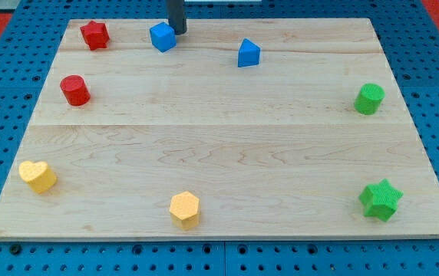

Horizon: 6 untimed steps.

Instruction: Push the red star slightly down towards red circle

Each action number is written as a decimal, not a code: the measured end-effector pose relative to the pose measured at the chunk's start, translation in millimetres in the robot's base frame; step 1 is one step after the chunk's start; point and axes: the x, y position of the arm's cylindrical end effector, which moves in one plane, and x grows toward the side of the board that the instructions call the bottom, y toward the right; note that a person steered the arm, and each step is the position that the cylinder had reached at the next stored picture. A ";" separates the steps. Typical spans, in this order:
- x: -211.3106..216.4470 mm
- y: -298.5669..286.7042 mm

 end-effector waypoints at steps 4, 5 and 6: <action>-15.5 -169.1; -14.7 -168.6; 11.5 -166.9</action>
